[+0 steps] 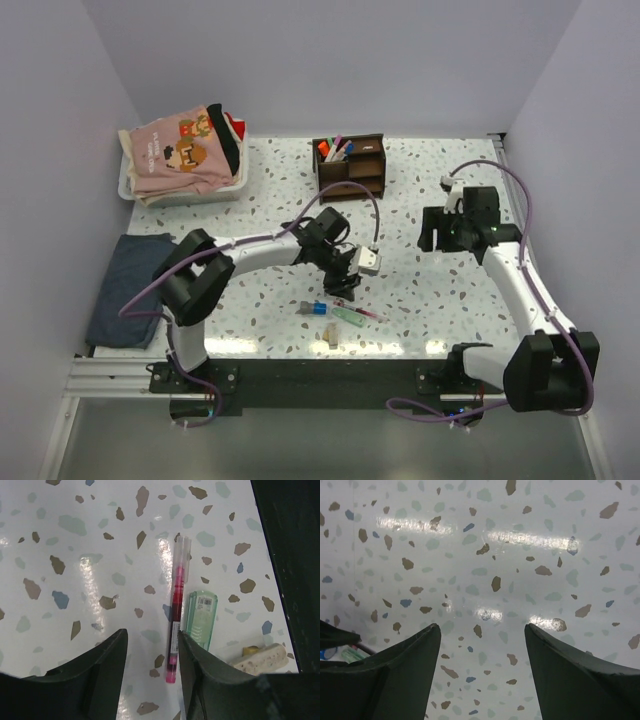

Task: Sort the stationery into containers
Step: Pick up the pen from the center of the board.

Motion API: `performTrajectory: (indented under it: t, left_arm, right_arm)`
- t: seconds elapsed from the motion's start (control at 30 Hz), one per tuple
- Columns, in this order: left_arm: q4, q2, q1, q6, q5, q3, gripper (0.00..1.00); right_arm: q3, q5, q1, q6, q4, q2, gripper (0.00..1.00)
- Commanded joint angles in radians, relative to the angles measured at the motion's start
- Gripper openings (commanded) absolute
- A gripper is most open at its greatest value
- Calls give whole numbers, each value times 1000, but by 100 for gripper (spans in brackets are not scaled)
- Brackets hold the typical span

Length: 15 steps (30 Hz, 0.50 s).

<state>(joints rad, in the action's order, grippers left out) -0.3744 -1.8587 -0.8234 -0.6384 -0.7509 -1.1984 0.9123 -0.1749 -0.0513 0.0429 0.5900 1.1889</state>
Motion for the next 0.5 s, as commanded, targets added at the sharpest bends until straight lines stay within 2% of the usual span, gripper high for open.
performTrajectory:
  t: [0.0, 0.13, 0.47]
  left_arm:
    - [55, -54, -68, 31, 27, -67, 49]
    - [72, -91, -117, 52, 42, -107, 49]
    - [75, -148, -171, 39, 116, -115, 47]
  right_arm:
    - [72, 49, 91, 129, -33, -17, 73]
    - [99, 64, 149, 164, -48, -5, 73]
    - [73, 48, 174, 117, -48, -12, 73]
